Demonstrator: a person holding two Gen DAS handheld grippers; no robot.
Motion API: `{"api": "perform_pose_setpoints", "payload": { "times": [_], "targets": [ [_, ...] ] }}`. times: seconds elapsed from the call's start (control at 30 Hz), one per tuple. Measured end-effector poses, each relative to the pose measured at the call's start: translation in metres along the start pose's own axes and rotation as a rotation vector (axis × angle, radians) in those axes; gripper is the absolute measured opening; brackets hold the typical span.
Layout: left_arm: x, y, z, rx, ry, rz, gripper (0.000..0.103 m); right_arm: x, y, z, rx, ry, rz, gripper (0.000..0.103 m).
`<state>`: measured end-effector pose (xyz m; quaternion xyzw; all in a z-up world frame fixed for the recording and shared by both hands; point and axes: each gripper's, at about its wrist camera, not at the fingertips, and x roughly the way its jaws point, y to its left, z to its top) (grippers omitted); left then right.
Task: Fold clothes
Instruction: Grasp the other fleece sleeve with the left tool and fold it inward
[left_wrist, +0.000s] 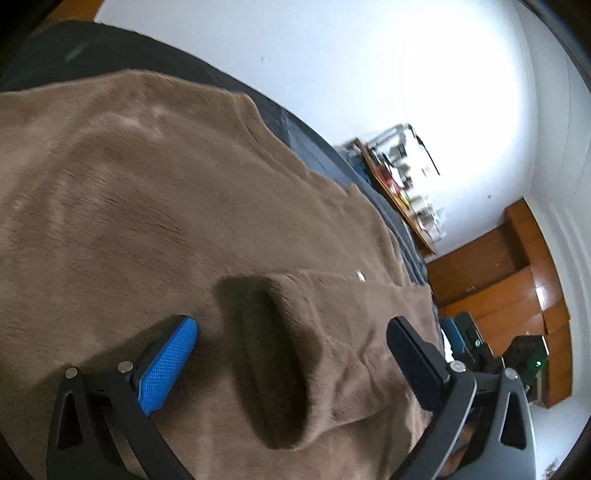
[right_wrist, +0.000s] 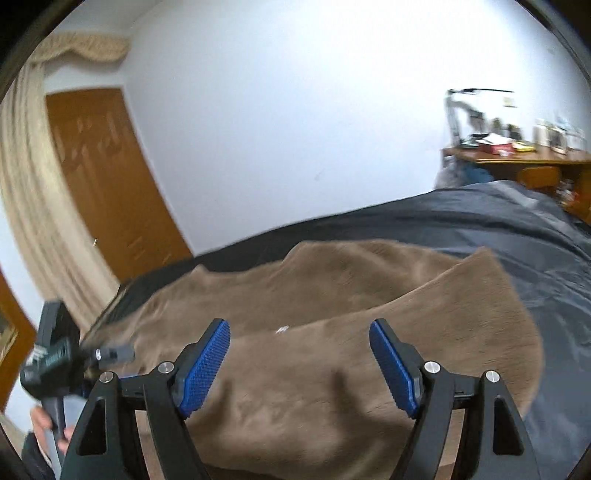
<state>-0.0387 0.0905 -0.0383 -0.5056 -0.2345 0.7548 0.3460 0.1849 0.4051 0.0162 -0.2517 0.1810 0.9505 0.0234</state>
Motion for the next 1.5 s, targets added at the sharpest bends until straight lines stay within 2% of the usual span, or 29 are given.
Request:
{"api": "perform_pose_setpoints", "payload": {
  "times": [0.07, 0.2, 0.3, 0.33, 0.37, 0.43, 0.47, 0.53, 0.7, 0.77, 0.87, 1.0, 1.07, 1.23, 1.3, 1.37, 1.4, 1.47, 1.5],
  "targets": [
    [0.007, -0.006, 0.000, -0.006, 0.038, -0.019, 0.103, -0.002, -0.004, 0.004, 0.022, -0.017, -0.003, 0.080],
    [0.020, -0.024, 0.000, 0.044, 0.084, 0.042, 0.103, -0.020, -0.003, 0.008, 0.022, -0.089, -0.033, 0.080],
    [0.028, -0.040, -0.003, 0.122, 0.102, 0.124, 0.100, -0.030, -0.005, 0.009, 0.028, -0.132, -0.052, 0.080],
    [0.030, -0.043, -0.003, 0.138, 0.098, 0.150, 0.088, -0.033, -0.006, 0.009, 0.032, -0.141, -0.056, 0.080],
    [0.032, -0.046, -0.003, 0.152, 0.097, 0.172, 0.065, -0.035, -0.008, 0.009, 0.036, -0.151, -0.060, 0.080],
    [0.040, -0.042, -0.001, 0.114, 0.138, 0.150, 0.043, -0.040, -0.010, 0.010, 0.045, -0.170, -0.068, 0.080],
    [0.043, -0.040, 0.000, 0.092, 0.152, 0.141, 0.035, -0.043, -0.012, 0.010, 0.049, -0.180, -0.073, 0.080],
    [0.042, -0.044, 0.003, 0.118, 0.128, 0.175, 0.030, -0.048, -0.014, 0.011, 0.057, -0.199, -0.081, 0.080],
    [0.010, -0.053, 0.022, 0.140, 0.000, 0.193, 0.030, -0.060, -0.021, 0.012, 0.077, -0.247, -0.102, 0.080],
    [-0.007, -0.052, 0.034, 0.140, -0.061, 0.236, 0.030, -0.066, -0.027, 0.012, 0.103, -0.273, -0.116, 0.080],
    [-0.029, -0.040, 0.045, 0.112, -0.112, 0.282, 0.030, -0.075, -0.047, 0.015, 0.179, -0.308, -0.145, 0.080],
    [-0.033, -0.023, 0.048, 0.086, -0.134, 0.297, 0.036, -0.087, -0.078, 0.017, 0.307, -0.345, -0.186, 0.080],
    [-0.026, -0.014, 0.049, 0.076, -0.117, 0.327, 0.037, -0.092, -0.094, 0.017, 0.373, -0.356, -0.212, 0.080],
    [-0.012, 0.008, 0.042, 0.053, -0.092, 0.354, 0.038, -0.095, -0.107, 0.018, 0.406, -0.356, -0.257, 0.080],
    [-0.007, 0.015, 0.041, 0.034, -0.069, 0.351, 0.044, -0.092, -0.105, 0.019, 0.387, -0.340, -0.267, 0.083],
    [-0.004, 0.021, 0.040, 0.015, -0.048, 0.346, 0.055, -0.078, -0.097, 0.021, 0.332, -0.283, -0.245, 0.084],
    [-0.007, 0.023, 0.040, 0.003, -0.052, 0.332, 0.059, -0.069, -0.091, 0.021, 0.302, -0.252, -0.227, 0.084],
    [-0.015, 0.026, 0.042, -0.021, -0.075, 0.330, 0.081, -0.047, -0.069, 0.020, 0.186, -0.164, -0.150, 0.084],
    [-0.024, 0.027, 0.042, -0.021, -0.117, 0.371, 0.082, -0.035, -0.057, 0.020, 0.129, -0.120, -0.112, 0.084]
  ]
}}
